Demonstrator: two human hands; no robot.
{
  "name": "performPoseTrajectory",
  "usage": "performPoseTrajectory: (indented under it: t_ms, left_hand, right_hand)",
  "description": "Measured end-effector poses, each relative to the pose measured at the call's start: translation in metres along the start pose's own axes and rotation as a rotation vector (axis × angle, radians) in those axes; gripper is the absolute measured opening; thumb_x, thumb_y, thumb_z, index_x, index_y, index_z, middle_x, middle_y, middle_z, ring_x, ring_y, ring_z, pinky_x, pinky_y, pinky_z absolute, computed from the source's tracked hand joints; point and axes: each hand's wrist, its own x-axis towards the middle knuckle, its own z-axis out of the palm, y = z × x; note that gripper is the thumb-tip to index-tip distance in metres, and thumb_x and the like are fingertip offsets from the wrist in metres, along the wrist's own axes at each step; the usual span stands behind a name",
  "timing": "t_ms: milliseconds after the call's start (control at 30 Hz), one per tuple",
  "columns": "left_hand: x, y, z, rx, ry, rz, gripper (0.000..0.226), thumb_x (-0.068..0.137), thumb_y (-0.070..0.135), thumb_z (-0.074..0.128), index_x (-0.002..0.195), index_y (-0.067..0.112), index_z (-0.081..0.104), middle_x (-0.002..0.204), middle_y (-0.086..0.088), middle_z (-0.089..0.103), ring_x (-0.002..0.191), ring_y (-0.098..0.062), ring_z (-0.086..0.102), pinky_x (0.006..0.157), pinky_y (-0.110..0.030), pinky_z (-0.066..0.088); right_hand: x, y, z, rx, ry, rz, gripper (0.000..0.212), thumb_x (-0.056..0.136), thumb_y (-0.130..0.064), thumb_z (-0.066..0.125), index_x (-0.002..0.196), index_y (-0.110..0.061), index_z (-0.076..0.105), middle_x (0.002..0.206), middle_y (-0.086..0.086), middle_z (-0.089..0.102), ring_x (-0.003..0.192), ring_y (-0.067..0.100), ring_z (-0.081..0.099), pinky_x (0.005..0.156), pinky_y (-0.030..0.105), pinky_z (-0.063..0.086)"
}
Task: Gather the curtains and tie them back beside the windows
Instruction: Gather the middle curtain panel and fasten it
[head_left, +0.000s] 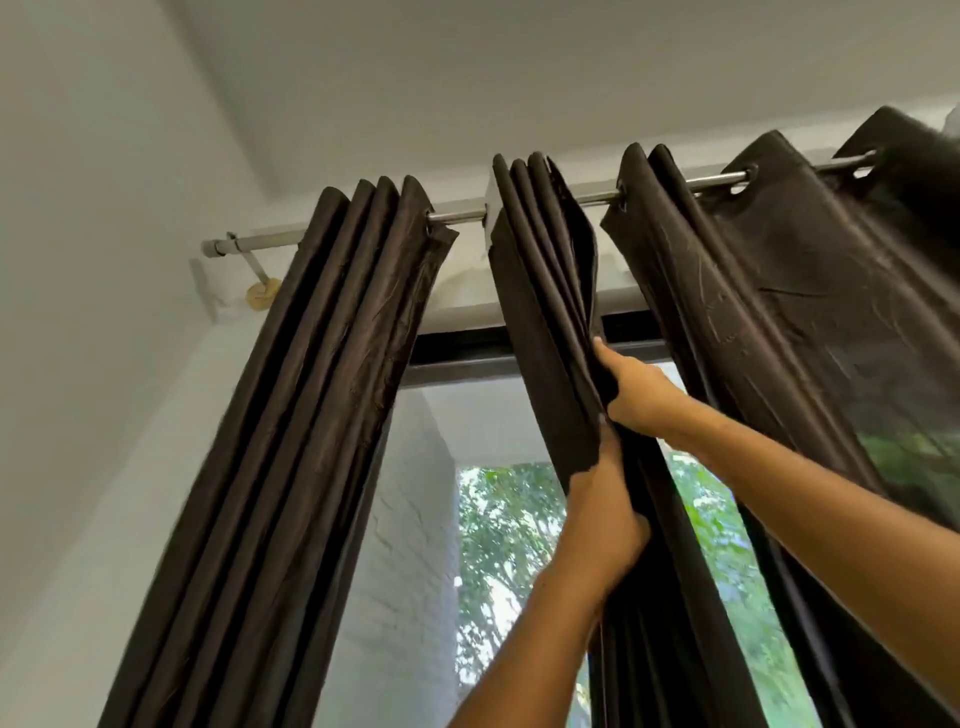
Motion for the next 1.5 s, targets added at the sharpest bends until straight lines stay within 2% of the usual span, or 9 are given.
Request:
performPoseTrajectory:
  t_ms: [233, 333, 567, 667, 867, 1133, 1233, 1367, 1500]
  left_hand:
    - [-0.049, -0.026, 0.016, -0.103, 0.031, -0.134, 0.082, 0.087, -0.001, 0.047, 0.147, 0.035, 0.004, 0.107, 0.001, 0.061, 0.078, 0.004, 0.057, 0.064, -0.005, 0.044]
    - [-0.09, -0.043, 0.023, -0.039, 0.014, -0.212, 0.076, 0.085, -0.005, 0.049, 0.149, 0.015, 0.014, 0.12, -0.014, 0.058, 0.102, -0.018, 0.06, 0.081, -0.016, 0.046]
    - [-0.181, -0.067, 0.041, -0.09, -0.058, -0.321, 0.066, 0.09, -0.004, 0.048, 0.147, 0.013, 0.019, 0.124, -0.014, 0.056, 0.112, -0.024, 0.056, 0.071, 0.0, 0.037]
    - [-0.222, -0.065, 0.054, -0.174, -0.039, -0.365, 0.061, 0.096, 0.001, 0.04, 0.15, 0.019, 0.017, 0.127, -0.002, 0.056, 0.111, -0.008, 0.056, 0.088, -0.01, 0.043]
    - [-0.278, -0.061, 0.065, -0.146, -0.028, -0.359, 0.062, 0.094, -0.003, 0.04, 0.149, 0.013, 0.019, 0.132, -0.017, 0.052, 0.111, -0.024, 0.058, 0.096, -0.033, 0.047]
    - [-0.311, -0.061, 0.066, -0.173, -0.04, -0.332, 0.058, 0.095, -0.001, 0.036, 0.149, 0.011, 0.019, 0.147, -0.019, 0.036, 0.132, -0.03, 0.041, 0.107, -0.041, 0.037]
    - [-0.315, -0.057, 0.06, -0.281, -0.026, -0.318, 0.044, 0.1, 0.022, 0.036, 0.143, 0.012, 0.036, 0.143, -0.012, 0.045, 0.131, -0.023, 0.044, 0.106, -0.039, 0.039]
    - [-0.314, -0.049, 0.045, -0.388, 0.095, -0.335, 0.039, 0.102, 0.035, 0.032, 0.114, 0.012, 0.061, 0.104, -0.004, 0.066, 0.095, -0.011, 0.063, 0.082, -0.026, 0.049]
    - [-0.304, -0.046, 0.039, -0.357, 0.259, -0.422, 0.04, 0.101, 0.028, 0.038, 0.076, 0.005, 0.058, 0.059, -0.005, 0.05, 0.05, -0.012, 0.044, 0.05, -0.028, 0.035]
  right_hand:
    - [-0.076, 0.008, 0.048, 0.084, -0.047, -0.026, 0.089, 0.089, -0.007, 0.055, 0.152, -0.021, -0.005, 0.122, 0.018, 0.058, 0.109, 0.036, 0.055, 0.086, 0.039, 0.048]
    - [-0.112, 0.012, 0.075, 0.114, -0.013, -0.016, 0.093, 0.085, -0.007, 0.057, 0.152, -0.025, -0.004, 0.097, 0.012, 0.063, 0.082, 0.03, 0.059, 0.065, 0.032, 0.046]
    - [-0.222, 0.012, 0.134, 0.081, -0.058, 0.12, 0.03, 0.088, -0.012, 0.053, 0.116, -0.022, 0.053, 0.066, -0.01, 0.045, 0.074, 0.024, 0.059, 0.045, 0.018, 0.028]
    - [-0.273, 0.011, 0.155, 0.076, -0.101, 0.208, 0.009, 0.089, -0.012, 0.054, 0.086, -0.02, 0.055, 0.065, -0.009, 0.043, 0.075, 0.027, 0.06, 0.045, 0.021, 0.022]
    - [-0.334, 0.015, 0.175, 0.122, -0.116, 0.307, 0.029, 0.085, -0.002, 0.055, 0.064, -0.018, 0.043, 0.054, -0.009, 0.041, 0.051, 0.016, 0.043, 0.046, 0.027, 0.021]
    - [-0.367, 0.003, 0.178, 0.163, -0.097, 0.333, 0.018, 0.089, -0.006, 0.054, 0.072, -0.012, 0.051, 0.059, -0.001, 0.05, 0.055, 0.023, 0.052, 0.051, 0.032, 0.037]
    - [-0.375, 0.004, 0.176, 0.171, -0.091, 0.317, 0.008, 0.092, -0.014, 0.054, 0.085, -0.011, 0.059, 0.061, -0.007, 0.051, 0.053, 0.017, 0.05, 0.051, 0.03, 0.037]
    - [-0.386, 0.003, 0.167, 0.184, 0.01, 0.315, 0.027, 0.09, -0.013, 0.055, 0.117, -0.013, 0.058, 0.089, 0.001, 0.067, 0.075, 0.022, 0.063, 0.063, 0.037, 0.049]
    - [-0.392, -0.011, 0.155, 0.19, 0.163, 0.299, 0.032, 0.096, -0.017, 0.049, 0.128, -0.016, 0.05, 0.106, -0.008, 0.059, 0.093, 0.014, 0.061, 0.074, 0.031, 0.048]
